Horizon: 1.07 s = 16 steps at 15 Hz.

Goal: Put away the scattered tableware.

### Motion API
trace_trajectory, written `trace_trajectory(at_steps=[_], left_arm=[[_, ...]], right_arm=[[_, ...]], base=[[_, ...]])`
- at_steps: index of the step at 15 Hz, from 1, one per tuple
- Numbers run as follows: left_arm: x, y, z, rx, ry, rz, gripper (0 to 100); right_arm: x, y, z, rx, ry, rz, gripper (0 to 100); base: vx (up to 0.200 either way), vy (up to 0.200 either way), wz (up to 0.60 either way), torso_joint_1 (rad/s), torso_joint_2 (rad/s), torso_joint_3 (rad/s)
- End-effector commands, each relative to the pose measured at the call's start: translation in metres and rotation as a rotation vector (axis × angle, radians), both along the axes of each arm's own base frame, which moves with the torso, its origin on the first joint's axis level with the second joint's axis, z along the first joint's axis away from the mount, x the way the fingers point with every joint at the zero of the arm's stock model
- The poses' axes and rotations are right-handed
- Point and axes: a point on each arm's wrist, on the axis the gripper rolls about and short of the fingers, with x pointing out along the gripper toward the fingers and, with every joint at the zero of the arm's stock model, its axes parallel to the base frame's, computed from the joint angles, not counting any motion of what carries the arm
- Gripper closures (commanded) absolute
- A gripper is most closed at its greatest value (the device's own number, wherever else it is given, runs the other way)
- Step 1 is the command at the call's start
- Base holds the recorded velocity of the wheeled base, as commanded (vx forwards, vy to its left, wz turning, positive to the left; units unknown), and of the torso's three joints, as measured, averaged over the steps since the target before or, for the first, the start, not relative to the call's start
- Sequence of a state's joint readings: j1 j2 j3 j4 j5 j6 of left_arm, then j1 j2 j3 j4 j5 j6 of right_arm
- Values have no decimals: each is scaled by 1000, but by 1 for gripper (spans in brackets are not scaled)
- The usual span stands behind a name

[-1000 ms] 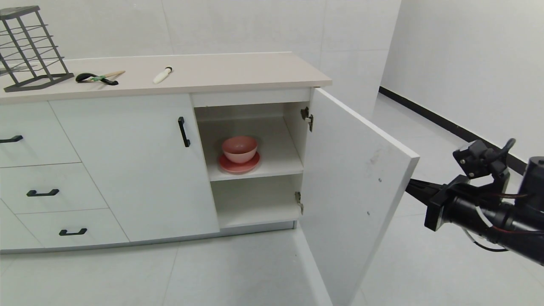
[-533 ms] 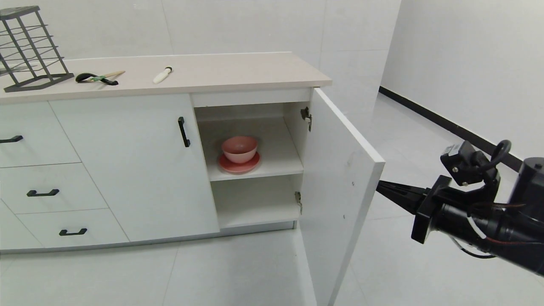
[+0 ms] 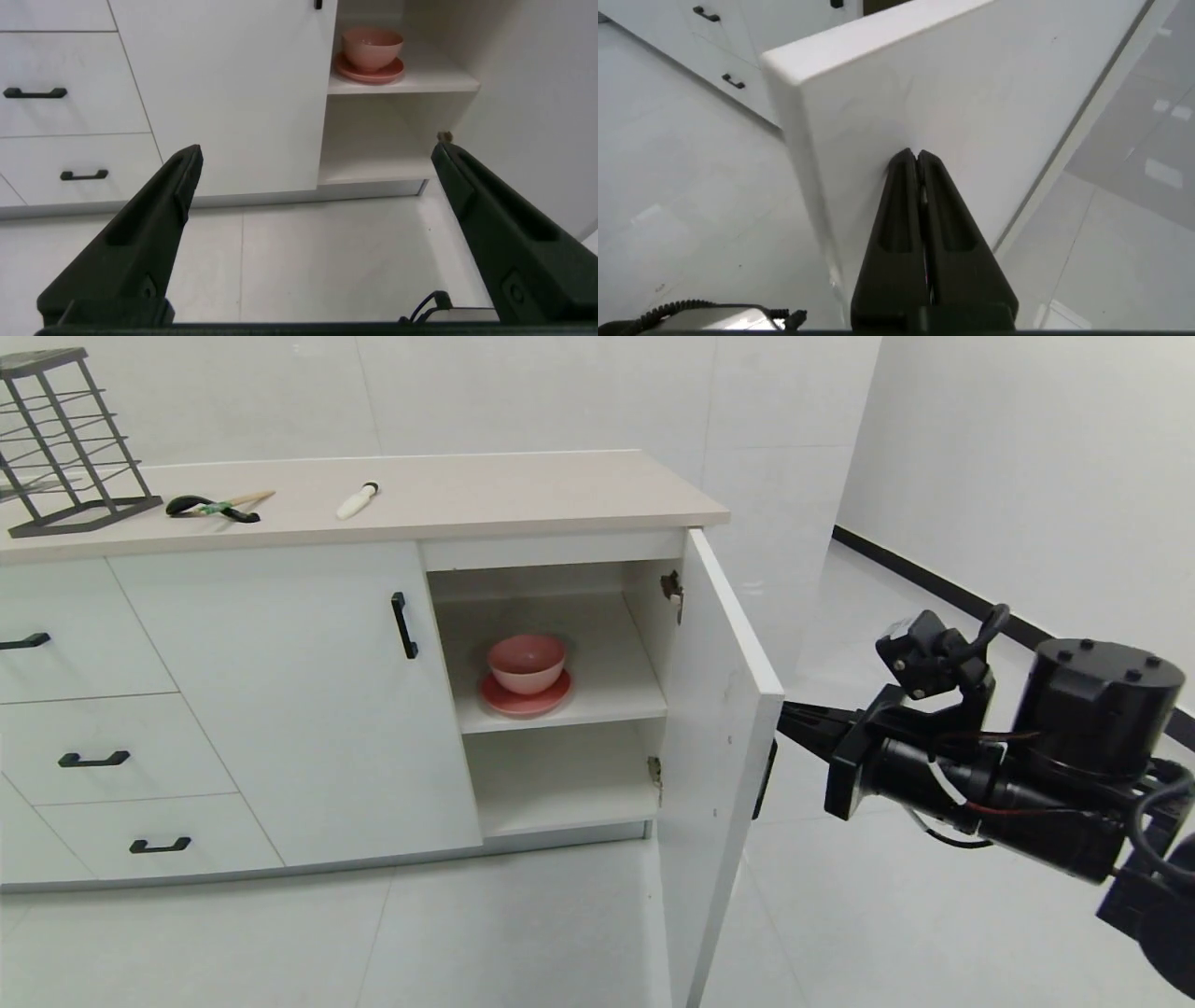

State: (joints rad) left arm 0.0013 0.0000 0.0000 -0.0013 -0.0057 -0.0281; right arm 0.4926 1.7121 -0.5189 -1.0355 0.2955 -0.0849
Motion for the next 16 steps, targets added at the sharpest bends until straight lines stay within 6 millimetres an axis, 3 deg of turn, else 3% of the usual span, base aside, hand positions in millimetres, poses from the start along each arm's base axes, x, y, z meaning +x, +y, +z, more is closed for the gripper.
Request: trace_trajectory(at_steps=[1, 7, 16], left_arm=[[0, 0, 0, -1, 1, 0, 0], [0, 0, 0, -1, 0, 0, 0], [0, 0, 0, -1, 0, 1, 0]], right_arm=[[10, 9, -8, -9, 19, 6, 100], [24, 29, -1, 25, -9, 36, 100], [53, 47, -13, 25, -9, 39, 100]], base=[[0, 0, 0, 0, 0, 0], [0, 0, 0, 0, 0, 0], [0, 0, 0, 0, 0, 0]])
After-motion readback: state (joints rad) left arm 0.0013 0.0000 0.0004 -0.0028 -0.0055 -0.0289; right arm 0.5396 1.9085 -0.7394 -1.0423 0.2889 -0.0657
